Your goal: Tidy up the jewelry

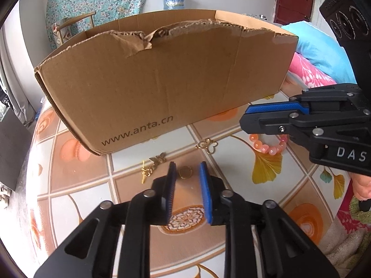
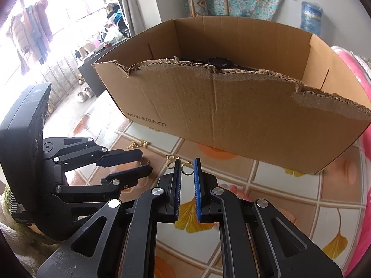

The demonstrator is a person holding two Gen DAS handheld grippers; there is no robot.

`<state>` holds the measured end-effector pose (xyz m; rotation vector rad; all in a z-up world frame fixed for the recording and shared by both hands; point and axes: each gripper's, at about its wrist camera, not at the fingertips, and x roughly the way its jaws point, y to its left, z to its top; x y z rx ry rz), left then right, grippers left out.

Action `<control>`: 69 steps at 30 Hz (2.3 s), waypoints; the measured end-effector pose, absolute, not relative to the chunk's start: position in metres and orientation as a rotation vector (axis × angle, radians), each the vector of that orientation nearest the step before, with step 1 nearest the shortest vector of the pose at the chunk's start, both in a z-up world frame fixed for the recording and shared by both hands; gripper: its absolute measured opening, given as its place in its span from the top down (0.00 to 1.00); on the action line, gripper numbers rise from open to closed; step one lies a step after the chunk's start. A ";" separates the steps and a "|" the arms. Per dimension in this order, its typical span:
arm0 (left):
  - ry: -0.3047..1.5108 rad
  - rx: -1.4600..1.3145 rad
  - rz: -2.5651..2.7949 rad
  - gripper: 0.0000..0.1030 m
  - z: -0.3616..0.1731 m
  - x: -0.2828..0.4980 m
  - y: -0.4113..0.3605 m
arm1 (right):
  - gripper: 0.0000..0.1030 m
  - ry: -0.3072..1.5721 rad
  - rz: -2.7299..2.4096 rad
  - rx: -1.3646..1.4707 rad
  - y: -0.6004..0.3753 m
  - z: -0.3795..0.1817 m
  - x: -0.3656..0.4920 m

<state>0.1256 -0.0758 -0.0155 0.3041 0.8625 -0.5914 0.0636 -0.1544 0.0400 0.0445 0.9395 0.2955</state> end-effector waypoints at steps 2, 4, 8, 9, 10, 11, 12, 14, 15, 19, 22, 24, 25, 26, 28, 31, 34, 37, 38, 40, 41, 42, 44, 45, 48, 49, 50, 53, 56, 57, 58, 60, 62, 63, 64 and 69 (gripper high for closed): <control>0.862 0.309 -0.593 0.90 -0.016 0.126 -0.076 | 0.92 0.938 0.297 0.048 -0.155 0.040 0.064; 0.859 0.321 -0.596 0.90 -0.015 0.126 -0.077 | 0.92 0.938 0.298 0.055 -0.157 0.039 0.065; 0.849 0.345 -0.593 0.90 -0.015 0.125 -0.080 | 0.92 0.934 0.299 0.066 -0.160 0.039 0.065; 0.845 0.347 -0.595 0.91 -0.015 0.125 -0.080 | 0.92 0.933 0.300 0.068 -0.161 0.040 0.065; 0.843 0.350 -0.599 0.91 -0.015 0.124 -0.080 | 0.92 0.931 0.299 0.068 -0.161 0.041 0.065; 0.840 0.355 -0.598 0.91 -0.015 0.124 -0.081 | 0.92 0.928 0.300 0.068 -0.161 0.042 0.065; 0.838 0.360 -0.597 0.91 -0.016 0.124 -0.084 | 0.92 0.925 0.300 0.068 -0.163 0.042 0.064; 0.833 0.364 -0.596 0.98 -0.015 0.123 -0.085 | 0.92 0.919 0.299 0.065 -0.160 0.044 0.064; 0.835 0.365 -0.596 1.00 -0.015 0.123 -0.085 | 0.92 0.917 0.298 0.065 -0.160 0.045 0.063; 0.836 0.347 -0.595 1.00 -0.012 0.121 -0.080 | 0.92 0.907 0.296 0.070 -0.161 0.048 0.058; 0.849 0.321 -0.611 0.99 -0.010 0.120 -0.076 | 0.92 0.905 0.297 0.072 -0.161 0.049 0.056; 0.867 0.323 -0.625 0.93 -0.010 0.121 -0.077 | 0.92 0.904 0.297 0.075 -0.160 0.049 0.054; 0.871 0.328 -0.626 0.84 -0.011 0.121 -0.077 | 0.92 0.905 0.297 0.077 -0.159 0.049 0.053; 0.869 0.331 -0.627 0.81 -0.011 0.121 -0.077 | 0.92 0.906 0.297 0.079 -0.159 0.048 0.053; 0.864 0.338 -0.639 0.80 -0.012 0.123 -0.079 | 0.92 0.906 0.296 0.085 -0.157 0.048 0.052; 0.864 0.349 -0.650 0.80 -0.016 0.126 -0.081 | 0.92 0.906 0.297 0.094 -0.157 0.047 0.054; 0.860 0.358 -0.659 0.88 -0.016 0.128 -0.083 | 0.92 0.904 0.296 0.098 -0.157 0.047 0.054; 0.851 0.382 -0.663 0.90 -0.017 0.127 -0.085 | 0.92 0.903 0.295 0.104 -0.158 0.047 0.055; 0.848 0.389 -0.663 0.90 -0.017 0.127 -0.086 | 0.92 0.903 0.295 0.106 -0.159 0.046 0.056; 0.840 0.409 -0.660 0.91 -0.017 0.126 -0.088 | 0.92 0.900 0.294 0.108 -0.160 0.047 0.055; 0.837 0.414 -0.658 0.91 -0.016 0.125 -0.090 | 0.92 0.897 0.294 0.110 -0.161 0.047 0.055; 0.835 0.419 -0.656 0.91 -0.016 0.125 -0.091 | 0.92 0.895 0.293 0.112 -0.162 0.048 0.055; 0.830 0.426 -0.654 0.91 -0.016 0.124 -0.092 | 0.92 0.891 0.292 0.114 -0.164 0.048 0.052; 0.829 0.428 -0.653 0.91 -0.016 0.124 -0.092 | 0.92 0.889 0.292 0.115 -0.164 0.048 0.052; 0.824 0.434 -0.653 0.92 -0.016 0.122 -0.092 | 0.92 0.886 0.289 0.117 -0.166 0.048 0.049; 0.820 0.435 -0.652 0.92 -0.015 0.121 -0.092 | 0.92 0.884 0.288 0.118 -0.166 0.049 0.048; 0.816 0.433 -0.653 0.92 -0.013 0.120 -0.092 | 0.92 0.883 0.288 0.118 -0.166 0.049 0.047; 0.800 0.433 -0.651 0.92 -0.006 0.116 -0.088 | 0.92 0.874 0.286 0.118 -0.168 0.052 0.044; 0.788 0.429 -0.643 0.92 -0.001 0.113 -0.083 | 0.92 0.870 0.283 0.120 -0.169 0.053 0.041; 0.784 0.423 -0.640 0.92 0.002 0.112 -0.082 | 0.92 0.869 0.282 0.120 -0.169 0.054 0.041; 0.779 0.415 -0.636 0.92 0.006 0.111 -0.080 | 0.92 0.867 0.282 0.119 -0.169 0.055 0.040; 0.752 0.397 -0.637 0.92 0.021 0.106 -0.075 | 0.92 0.857 0.291 0.123 -0.168 0.061 0.038; 0.719 0.383 -0.644 0.92 0.037 0.101 -0.073 | 0.92 0.836 0.309 0.129 -0.167 0.074 0.035; 0.688 0.365 -0.656 0.92 0.053 0.098 -0.071 | 0.92 0.818 0.317 0.124 -0.167 0.083 0.033; 0.660 0.345 -0.668 0.92 0.067 0.096 -0.068 | 0.92 0.800 0.325 0.121 -0.167 0.092 0.033; 0.537 0.256 -0.724 0.92 0.129 0.108 -0.064 | 0.92 0.682 0.378 0.109 -0.177 0.141 0.042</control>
